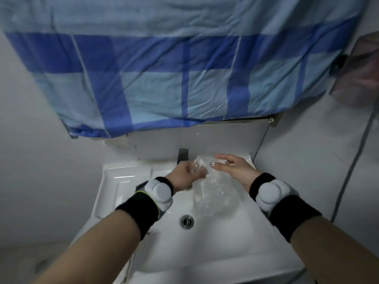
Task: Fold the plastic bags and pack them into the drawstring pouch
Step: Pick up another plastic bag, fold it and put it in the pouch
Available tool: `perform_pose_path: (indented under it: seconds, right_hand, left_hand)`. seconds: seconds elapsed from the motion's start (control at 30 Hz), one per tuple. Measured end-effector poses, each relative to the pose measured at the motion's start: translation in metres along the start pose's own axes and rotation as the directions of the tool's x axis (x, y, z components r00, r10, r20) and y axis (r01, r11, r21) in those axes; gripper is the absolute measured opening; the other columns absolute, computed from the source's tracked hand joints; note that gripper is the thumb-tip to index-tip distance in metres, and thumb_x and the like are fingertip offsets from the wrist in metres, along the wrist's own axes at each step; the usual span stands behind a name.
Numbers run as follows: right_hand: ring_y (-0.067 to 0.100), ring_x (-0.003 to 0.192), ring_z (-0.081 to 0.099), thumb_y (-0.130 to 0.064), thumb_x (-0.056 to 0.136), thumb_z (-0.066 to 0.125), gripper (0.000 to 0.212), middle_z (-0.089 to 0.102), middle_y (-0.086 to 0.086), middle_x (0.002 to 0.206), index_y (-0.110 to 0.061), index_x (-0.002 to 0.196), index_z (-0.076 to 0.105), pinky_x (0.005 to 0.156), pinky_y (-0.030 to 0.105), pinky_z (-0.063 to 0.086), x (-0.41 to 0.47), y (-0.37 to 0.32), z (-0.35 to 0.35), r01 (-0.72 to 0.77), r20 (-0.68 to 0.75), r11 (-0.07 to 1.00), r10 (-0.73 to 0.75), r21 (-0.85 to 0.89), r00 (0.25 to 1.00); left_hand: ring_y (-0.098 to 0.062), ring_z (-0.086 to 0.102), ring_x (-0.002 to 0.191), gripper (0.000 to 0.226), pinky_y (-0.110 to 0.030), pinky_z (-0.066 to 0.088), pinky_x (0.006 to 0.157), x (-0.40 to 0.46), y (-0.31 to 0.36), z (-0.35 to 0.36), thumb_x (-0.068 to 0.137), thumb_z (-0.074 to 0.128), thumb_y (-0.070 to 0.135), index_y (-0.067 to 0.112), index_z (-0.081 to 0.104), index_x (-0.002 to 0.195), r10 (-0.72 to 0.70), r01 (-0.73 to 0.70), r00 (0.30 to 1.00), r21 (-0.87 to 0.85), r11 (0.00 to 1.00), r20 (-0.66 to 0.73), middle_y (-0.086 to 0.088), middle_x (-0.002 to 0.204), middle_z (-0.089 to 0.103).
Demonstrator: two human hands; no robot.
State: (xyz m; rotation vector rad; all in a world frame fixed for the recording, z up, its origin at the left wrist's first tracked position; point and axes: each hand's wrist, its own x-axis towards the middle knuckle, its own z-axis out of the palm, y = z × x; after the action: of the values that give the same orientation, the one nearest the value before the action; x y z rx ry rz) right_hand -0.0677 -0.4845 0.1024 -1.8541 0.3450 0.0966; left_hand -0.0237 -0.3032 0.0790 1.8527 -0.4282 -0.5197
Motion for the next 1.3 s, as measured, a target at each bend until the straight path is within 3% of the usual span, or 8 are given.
perform_pose_path:
  seconds: [0.17, 0.33, 0.43, 0.67, 0.9, 1.0, 1.1, 1.3]
  right_hand:
    - [0.017, 0.104, 0.063, -0.013, 0.076, 0.074, 0.035, 0.068, 0.006, 0.113, -0.009, 0.110, 0.067, 0.094, 0.023, 0.046, -0.006, -0.032, 0.045, 0.077, 0.334, 0.995, -0.094, 0.064, 0.938]
    - [0.016, 0.072, 0.064, -0.014, 0.078, 0.072, 0.030, 0.071, 0.010, 0.086, 0.003, 0.101, 0.067, 0.069, 0.022, 0.052, -0.015, -0.063, 0.097, 0.044, 0.402, 0.994, -0.081, 0.102, 0.912]
    - [0.017, 0.067, 0.065, -0.021, 0.074, 0.077, 0.040, 0.073, 0.005, 0.076, 0.002, 0.103, 0.063, 0.075, 0.033, 0.047, -0.016, -0.078, 0.121, 0.052, 0.399, 0.993, -0.090, 0.104, 0.913]
    - [0.019, 0.066, 0.054, -0.015, 0.078, 0.073, 0.026, 0.066, 0.009, 0.078, -0.001, 0.097, 0.065, 0.050, 0.021, 0.045, -0.029, -0.111, 0.175, 0.070, 0.467, 0.992, -0.113, 0.109, 0.877]
    - [0.027, 0.078, 0.053, -0.014, 0.074, 0.076, 0.024, 0.059, 0.018, 0.089, -0.002, 0.091, 0.064, 0.073, 0.036, 0.049, -0.027, -0.121, 0.202, 0.043, 0.370, 0.982, -0.109, 0.182, 0.923]
    - [0.017, 0.064, 0.055, -0.011, 0.078, 0.073, 0.016, 0.061, 0.007, 0.078, -0.013, 0.077, 0.057, 0.056, 0.024, 0.050, -0.029, -0.125, 0.212, 0.066, 0.327, 0.975, -0.135, 0.212, 0.935]
    - [0.026, 0.074, 0.059, -0.012, 0.075, 0.076, 0.022, 0.065, 0.011, 0.084, -0.007, 0.088, 0.060, 0.070, 0.037, 0.053, -0.032, -0.127, 0.214, 0.080, 0.274, 0.966, -0.149, 0.247, 0.950]
    - [0.024, 0.066, 0.064, -0.020, 0.068, 0.081, 0.040, 0.070, 0.010, 0.084, -0.003, 0.099, 0.065, 0.063, 0.038, 0.053, -0.029, -0.125, 0.206, 0.151, 0.148, 0.967, -0.183, 0.207, 0.972]
  left_hand:
    - [-0.010, 0.061, 0.085, 0.016, -0.027, 0.050, 0.087, -0.040, 0.017, -0.049, 0.089, 0.061, 0.015, 0.009, 0.067, 0.102, 0.051, -0.051, 0.996, 0.000, 0.999, -0.074, -0.003, 0.095, 0.068]
    - [-0.014, 0.058, 0.072, 0.019, -0.030, 0.048, 0.074, -0.076, 0.018, -0.095, 0.095, 0.052, 0.021, 0.007, 0.065, 0.095, 0.030, -0.041, 0.968, -0.040, 0.998, -0.248, -0.008, 0.085, 0.064]
    - [-0.009, 0.052, 0.052, 0.027, -0.028, 0.044, 0.062, -0.095, 0.019, -0.118, 0.097, 0.048, 0.026, 0.008, 0.061, 0.082, -0.004, -0.026, 0.946, -0.088, 0.996, -0.324, -0.006, 0.069, 0.058]
    - [-0.021, 0.057, 0.062, 0.032, -0.038, 0.053, 0.071, -0.139, 0.016, -0.166, 0.096, 0.047, 0.034, 0.006, 0.059, 0.093, -0.098, -0.007, 0.871, -0.211, 0.977, -0.481, -0.008, 0.074, 0.060]
    - [-0.022, 0.066, 0.076, 0.041, -0.038, 0.057, 0.075, -0.169, 0.007, -0.181, 0.088, 0.062, 0.028, 0.014, 0.036, 0.117, -0.214, -0.014, 0.901, -0.519, 0.855, -0.378, -0.008, 0.102, 0.055]
    - [-0.025, 0.066, 0.084, 0.054, -0.043, 0.055, 0.082, -0.178, -0.007, -0.181, 0.080, 0.073, 0.014, 0.020, 0.027, 0.106, -0.149, -0.027, 0.915, -0.425, 0.905, -0.375, -0.013, 0.115, 0.051]
    - [-0.027, 0.061, 0.083, 0.046, -0.046, 0.054, 0.078, -0.176, -0.018, -0.176, 0.075, 0.074, 0.002, 0.018, 0.033, 0.088, -0.063, -0.065, 0.917, -0.305, 0.950, -0.393, -0.009, 0.101, 0.051]
    - [-0.009, 0.060, 0.065, 0.036, -0.018, 0.044, 0.053, -0.171, -0.021, -0.169, 0.089, 0.045, -0.010, 0.015, 0.048, 0.064, 0.061, -0.123, 0.930, -0.150, 0.981, -0.364, -0.015, 0.091, 0.062]
